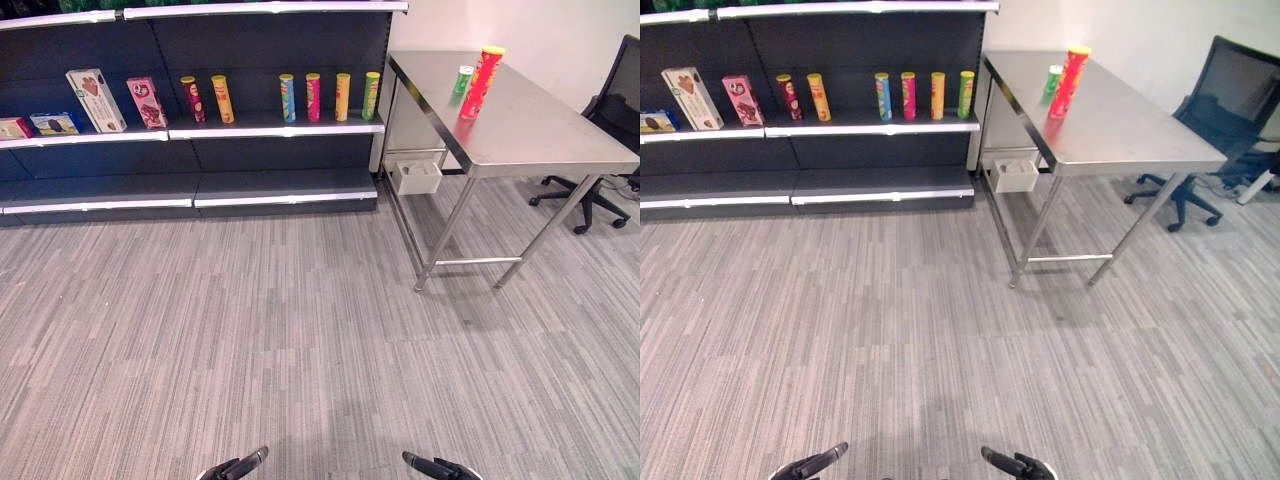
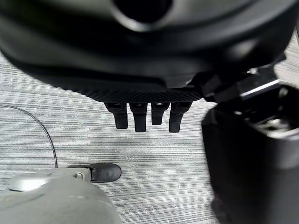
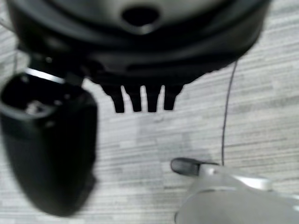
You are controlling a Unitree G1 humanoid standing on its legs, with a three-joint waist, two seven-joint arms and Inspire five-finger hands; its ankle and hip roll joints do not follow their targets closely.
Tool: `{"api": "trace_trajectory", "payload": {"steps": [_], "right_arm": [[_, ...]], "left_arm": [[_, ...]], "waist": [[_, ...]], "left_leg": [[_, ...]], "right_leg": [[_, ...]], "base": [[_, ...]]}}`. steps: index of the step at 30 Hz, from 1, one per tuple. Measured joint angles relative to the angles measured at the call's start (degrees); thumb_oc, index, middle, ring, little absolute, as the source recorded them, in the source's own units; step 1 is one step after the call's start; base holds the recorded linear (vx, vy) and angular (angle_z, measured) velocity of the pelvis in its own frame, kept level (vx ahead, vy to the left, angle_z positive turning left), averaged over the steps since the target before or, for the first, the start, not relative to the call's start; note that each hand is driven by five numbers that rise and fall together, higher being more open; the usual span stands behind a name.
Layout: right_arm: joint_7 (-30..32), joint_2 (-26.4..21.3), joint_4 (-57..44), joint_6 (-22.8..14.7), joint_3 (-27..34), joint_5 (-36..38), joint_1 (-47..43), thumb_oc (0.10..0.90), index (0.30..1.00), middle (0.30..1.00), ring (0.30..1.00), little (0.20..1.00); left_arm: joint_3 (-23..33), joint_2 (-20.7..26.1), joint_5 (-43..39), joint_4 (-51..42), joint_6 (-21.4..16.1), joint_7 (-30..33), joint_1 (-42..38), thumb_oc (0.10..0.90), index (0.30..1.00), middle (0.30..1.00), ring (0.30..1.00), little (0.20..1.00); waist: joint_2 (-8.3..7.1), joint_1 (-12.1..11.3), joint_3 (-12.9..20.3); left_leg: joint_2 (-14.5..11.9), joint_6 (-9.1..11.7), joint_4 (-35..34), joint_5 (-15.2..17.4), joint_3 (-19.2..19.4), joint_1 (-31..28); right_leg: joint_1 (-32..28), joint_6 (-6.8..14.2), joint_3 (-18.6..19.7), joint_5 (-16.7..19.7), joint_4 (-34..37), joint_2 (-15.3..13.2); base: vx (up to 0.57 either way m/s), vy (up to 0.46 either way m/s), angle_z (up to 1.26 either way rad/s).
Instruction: Put the goods on the table back onto the shelves and tidy them up.
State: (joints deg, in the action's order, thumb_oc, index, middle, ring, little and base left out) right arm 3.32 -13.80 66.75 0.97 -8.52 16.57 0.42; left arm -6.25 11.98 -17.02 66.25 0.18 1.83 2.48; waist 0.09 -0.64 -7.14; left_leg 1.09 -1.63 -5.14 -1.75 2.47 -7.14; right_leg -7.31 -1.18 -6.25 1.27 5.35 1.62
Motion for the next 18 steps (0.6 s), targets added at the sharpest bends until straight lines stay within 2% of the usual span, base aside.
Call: {"api": "trace_trajectory", "payload": {"steps": [18], "right_arm": [[0.1,0.0,-0.1,-0.3,0.1,0.0,1.8,0.800,0.900,0.900,0.900,0.900]], "left_arm": [[-0.5,0.1,2.1,-1.1,0.0,0.0,-0.5,0.800,0.900,0.900,0.900,0.900]], "waist": [[-0.54,0.8,-1.0]], "left_leg": [[-0.1,0.1,0.0,-0.1,0.2,-0.3]], "right_leg": [[0.1,0.6,0.4,-0.3,0.4,0.0]], "base": [[0.00,0.000,0.00]]}}
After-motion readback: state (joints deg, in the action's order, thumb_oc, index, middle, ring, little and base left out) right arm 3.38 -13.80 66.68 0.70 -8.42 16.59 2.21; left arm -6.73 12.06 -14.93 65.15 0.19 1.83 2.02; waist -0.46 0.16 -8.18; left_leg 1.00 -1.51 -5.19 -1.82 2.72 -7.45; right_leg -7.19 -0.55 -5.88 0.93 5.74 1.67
